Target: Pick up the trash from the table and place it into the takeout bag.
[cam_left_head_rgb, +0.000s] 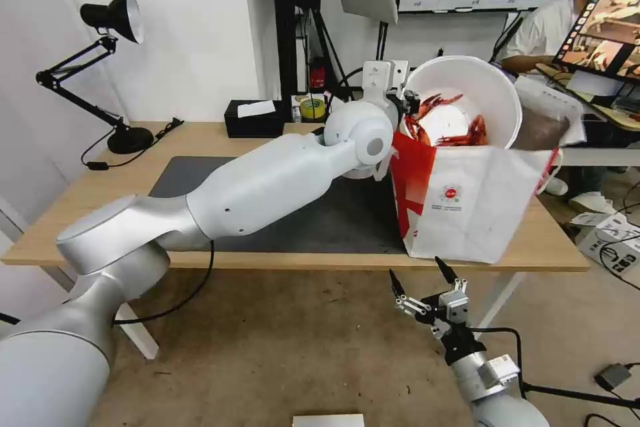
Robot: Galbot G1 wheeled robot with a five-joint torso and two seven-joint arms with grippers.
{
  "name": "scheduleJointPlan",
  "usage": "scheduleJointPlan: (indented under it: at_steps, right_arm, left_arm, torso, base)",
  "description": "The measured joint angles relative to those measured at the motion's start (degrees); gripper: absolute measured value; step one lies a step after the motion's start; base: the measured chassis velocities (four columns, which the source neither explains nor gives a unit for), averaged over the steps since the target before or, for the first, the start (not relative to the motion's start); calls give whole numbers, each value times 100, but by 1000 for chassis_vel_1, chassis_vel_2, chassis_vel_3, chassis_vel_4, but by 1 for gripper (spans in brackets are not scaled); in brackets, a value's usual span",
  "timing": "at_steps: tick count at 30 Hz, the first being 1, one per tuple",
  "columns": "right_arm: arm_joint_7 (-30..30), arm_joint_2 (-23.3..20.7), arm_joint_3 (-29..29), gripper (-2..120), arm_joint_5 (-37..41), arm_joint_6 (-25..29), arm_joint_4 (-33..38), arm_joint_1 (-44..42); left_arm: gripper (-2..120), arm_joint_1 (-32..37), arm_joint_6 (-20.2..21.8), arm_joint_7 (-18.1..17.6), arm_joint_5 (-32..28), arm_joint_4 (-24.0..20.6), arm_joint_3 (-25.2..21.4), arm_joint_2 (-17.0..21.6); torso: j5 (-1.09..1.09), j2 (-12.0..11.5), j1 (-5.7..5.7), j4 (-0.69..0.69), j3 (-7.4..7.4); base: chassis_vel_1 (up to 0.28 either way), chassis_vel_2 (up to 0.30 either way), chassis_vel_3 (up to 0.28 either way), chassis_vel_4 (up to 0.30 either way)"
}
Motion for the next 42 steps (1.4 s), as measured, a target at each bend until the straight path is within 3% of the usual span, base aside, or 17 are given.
scheduleJointPlan:
  at_steps: [12,21,25,27,33,36,37,40,42]
  right_arm:
    - [0,0,0,100,0,0,0,0]
    - [0,0,0,100,0,0,0,0]
    - [0,0,0,100,0,0,0,0]
    - [0,0,0,100,0,0,0,0]
    - [0,0,0,100,0,0,0,0]
    - [0,0,0,100,0,0,0,0]
    - [0,0,0,100,0,0,0,0]
    - [1,0,0,100,0,0,0,0]
    - [0,0,0,100,0,0,0,0]
  left_arm:
    - [43,-17,114,-1,-503,-208,-78,90]
    - [75,138,68,172,-553,-473,-188,524]
    - [88,252,-115,347,-494,-621,-223,723]
    - [97,378,-433,606,-295,-732,-218,917]
    - [100,954,-1005,1143,263,-990,-290,1420]
    - [100,1419,-1240,1544,790,-1278,-354,2012]
    - [100,1419,-1240,1544,790,-1278,-354,2012]
    - [100,2033,-1538,1899,1195,-1601,-681,2583]
    - [100,2162,-1623,1994,1288,-1644,-780,2681]
  torso:
    - [0,0,0,0,0]
    - [-1,0,0,1,0]
    - [-1,0,0,-1,0]
    - [0,0,0,-1,-1]
    - [-2,0,0,-1,0]
    - [-2,0,0,0,0]
    - [-2,0,0,0,0]
    - [-2,0,-1,3,0]
    - [-3,1,0,2,0]
  base:
    - [0,0,0,0]
    - [0,0,0,0]
    - [0,0,0,0]
    - [0,0,0,0]
    - [0,0,0,0]
    - [0,0,0,0]
    - [0,0,0,0]
    - [0,0,0,0]
    - [0,0,0,0]
